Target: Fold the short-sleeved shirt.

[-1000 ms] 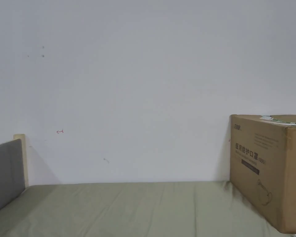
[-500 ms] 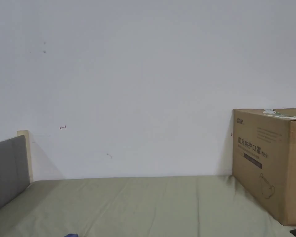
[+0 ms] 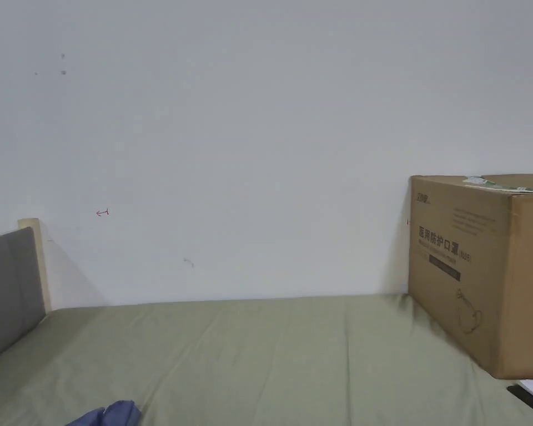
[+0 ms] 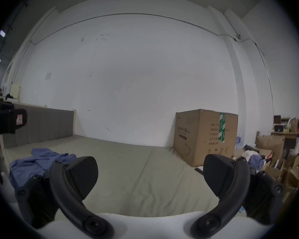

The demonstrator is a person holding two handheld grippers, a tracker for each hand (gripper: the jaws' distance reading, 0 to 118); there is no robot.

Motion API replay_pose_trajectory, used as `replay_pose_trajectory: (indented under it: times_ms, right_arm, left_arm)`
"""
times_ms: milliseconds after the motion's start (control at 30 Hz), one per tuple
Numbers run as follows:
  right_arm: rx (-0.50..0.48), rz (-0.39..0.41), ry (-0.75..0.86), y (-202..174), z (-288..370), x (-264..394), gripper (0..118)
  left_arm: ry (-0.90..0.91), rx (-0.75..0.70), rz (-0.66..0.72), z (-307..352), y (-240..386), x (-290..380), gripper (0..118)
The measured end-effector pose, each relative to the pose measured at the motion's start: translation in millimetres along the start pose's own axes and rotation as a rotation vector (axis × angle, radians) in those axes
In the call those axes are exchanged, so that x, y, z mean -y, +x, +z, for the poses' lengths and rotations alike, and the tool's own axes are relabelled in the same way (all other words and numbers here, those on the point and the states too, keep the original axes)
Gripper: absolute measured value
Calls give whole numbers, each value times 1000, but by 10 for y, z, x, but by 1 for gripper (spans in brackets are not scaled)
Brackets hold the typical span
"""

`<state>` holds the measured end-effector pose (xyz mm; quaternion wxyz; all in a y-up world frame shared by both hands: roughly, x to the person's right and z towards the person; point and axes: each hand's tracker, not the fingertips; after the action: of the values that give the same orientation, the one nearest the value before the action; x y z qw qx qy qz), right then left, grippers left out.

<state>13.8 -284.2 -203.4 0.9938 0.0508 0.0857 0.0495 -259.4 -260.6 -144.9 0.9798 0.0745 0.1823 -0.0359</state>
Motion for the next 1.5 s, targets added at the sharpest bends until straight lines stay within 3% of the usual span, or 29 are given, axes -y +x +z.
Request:
replay_pose_trajectory:
  times_ms: [100,200,400,933,967,1000,1033,1100,1133,1200,1367,1500]
  right_arm:
    - [-9,-45,1,6,-5,17,118]
    - [1,-36,-6,-9,-30,11,118]
    - [22,-11,1,-9,10,33,118]
    - [0,-44,-30,8,3,-43,117]
    - [1,-48,-29,14,17,-45,110]
    - [13,-54,-19,20,40,-48,93]
    - [42,-55,3,17,71,-54,69]
    - [86,-22,6,22,61,-69,42]
    - [117,-5,-16,33,28,-77,1]
    - [107,-27,-11,37,-6,-76,0]
    - [97,-50,-40,0,-40,-87,0]
    - [-37,-33,-38,-431,-199,-130,0]
  left_arm:
    - [16,48,-2,-26,-27,72,118]
    - [57,-25,-47,28,32,73,118]
    - [-69,80,90,-6,-73,12,118]
    - [-89,67,35,33,-20,9,116]
    - [-91,73,35,34,-23,6,103]
    - [-92,81,31,35,-27,5,72]
    - [-84,90,15,45,-18,-2,58]
    - [-93,67,-59,12,30,-3,25]
    - [-94,68,-59,21,15,-11,0]
    - [-117,133,-43,33,-53,-16,0]
    - [-119,103,-23,96,-207,-39,0]
    - [-150,-15,-42,273,-713,-127,0]
